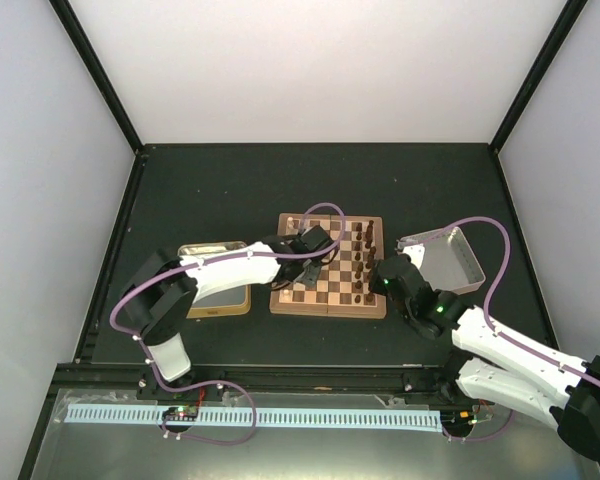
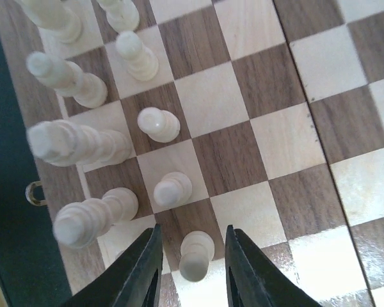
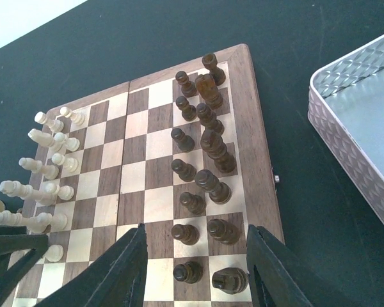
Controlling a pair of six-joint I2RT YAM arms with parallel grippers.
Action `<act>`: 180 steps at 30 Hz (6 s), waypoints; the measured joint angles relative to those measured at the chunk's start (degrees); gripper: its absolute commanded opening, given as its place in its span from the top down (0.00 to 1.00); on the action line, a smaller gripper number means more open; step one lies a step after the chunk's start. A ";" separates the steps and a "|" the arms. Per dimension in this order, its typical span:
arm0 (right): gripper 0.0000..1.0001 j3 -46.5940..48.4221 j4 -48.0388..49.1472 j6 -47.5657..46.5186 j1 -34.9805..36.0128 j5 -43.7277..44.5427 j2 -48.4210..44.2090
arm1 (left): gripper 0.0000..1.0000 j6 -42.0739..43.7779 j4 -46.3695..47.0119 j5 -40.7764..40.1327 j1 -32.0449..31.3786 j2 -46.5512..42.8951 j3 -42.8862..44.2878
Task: Set up the chess pieces on the board
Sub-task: Place the chess piece on the chessboard, then adjust the chess piece on the chessboard, then adjust the chess piece in the storage box, then pick up the chess piece from the chessboard.
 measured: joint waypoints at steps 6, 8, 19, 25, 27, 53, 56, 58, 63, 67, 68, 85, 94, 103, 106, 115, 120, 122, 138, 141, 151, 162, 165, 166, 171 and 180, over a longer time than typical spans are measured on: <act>0.57 0.11 -0.02 0.02 0.00 -0.07 0.00 | 0.72 0.07 -0.17 0.00 0.70 -4.59 0.00; 0.57 0.15 -0.02 0.02 0.00 -0.07 0.00 | 0.71 -0.17 -0.15 0.00 1.25 -6.32 -0.04; 0.57 0.22 0.02 0.02 0.00 -0.37 0.31 | 0.68 -1.79 0.07 2.91 5.35 -10.03 -4.26; 0.57 0.26 0.02 0.02 0.00 -0.55 0.72 | 0.68 -2.27 0.94 6.67 6.73 -9.94 -7.23; 0.57 0.26 0.04 0.02 0.00 -0.72 0.74 | 0.68 -2.29 1.29 7.61 7.15 -9.88 -7.37; 0.58 0.26 0.68 -0.02 0.00 -1.29 0.74 | 0.71 -2.27 2.25 9.40 8.74 -7.26 -7.39; 0.58 0.26 0.74 -0.02 0.00 -1.29 0.74 | 0.68 -2.19 2.19 9.64 8.74 -7.26 -7.39; 0.58 0.26 0.74 -0.02 0.00 -1.29 0.74 | 0.65 -2.12 2.14 9.94 8.74 -7.28 -7.39; 0.58 0.26 0.72 -0.04 0.00 -1.27 0.24 | 0.59 -2.05 1.03 10.67 9.22 -9.22 -7.39; 0.58 0.26 0.72 -0.04 0.00 -1.18 -0.98 | 0.56 -2.71 1.29 10.69 11.58 -17.03 -8.66; 0.58 0.26 0.72 -0.07 0.00 -1.14 -1.20 | 0.56 -3.19 1.46 10.43 12.57 -19.69 -9.44; 0.58 4.50 3.52 -4.44 0.00 -2.99 5.51 | 0.40 -12.35 5.38 9.90 31.85 -37.33 -31.04; 0.58 6.62 3.98 -5.46 -0.07 -4.66 10.36 | 0.51 -13.49 10.67 15.58 36.98 -29.94 -33.20; 0.58 8.68 4.28 -6.08 -0.07 -4.98 13.33 | 0.60 -13.62 15.34 18.80 39.04 -23.28 -33.11; 0.58 8.90 4.31 -6.10 -0.07 -5.05 13.90 | 0.63 -13.62 16.63 18.75 39.06 -22.60 -33.05; 0.58 9.07 4.31 -6.25 -0.07 -5.20 14.73 | 0.61 -13.18 17.05 18.75 39.10 -22.10 -32.70; 0.58 9.07 4.39 -6.25 -0.07 -5.07 14.71 | 0.59 -11.63 13.68 18.69 39.04 -25.70 -32.44; 0.58 9.07 4.55 -6.25 -0.11 -4.94 14.69 | 0.59 -10.82 12.26 18.67 38.88 -27.85 -31.47; 0.58 8.20 8.48 -6.08 -1.33 -7.87 14.67 | 0.44 1.79 10.69 28.33 25.64 -18.84 -10.32; 0.58 7.43 8.83 -5.99 -1.92 -8.46 14.67 | 0.43 3.41 9.68 28.76 22.93 -12.00 -4.11; 0.58 6.36 9.51 -6.56 -4.55 -9.31 14.49 | 0.46 4.59 2.67 27.32 18.67 -1.77 3.76; 0.58 6.14 10.36 -7.37 -5.79 -11.23 14.71 | 0.63 4.17 -2.54 23.96 17.57 -0.44 4.90; 0.58 6.14 10.47 -7.54 -5.79 -11.67 14.97 | 0.66 4.17 -3.21 23.28 17.55 0.52 5.29; 0.58 6.14 10.49 -7.56 -5.79 -11.82 15.08 | 0.67 4.15 -3.43 23.06 17.55 1.03 5.68; 0.58 6.14 10.49 -7.80 -5.84 -12.22 15.65 | 0.73 4.11 -3.56 21.79 17.55 2.56 6.73; 0.58 7.02 10.21 -8.66 -6.05 -12.55 17.09 | 0.95 4.33 -3.89 21.00 17.55 3.61 7.82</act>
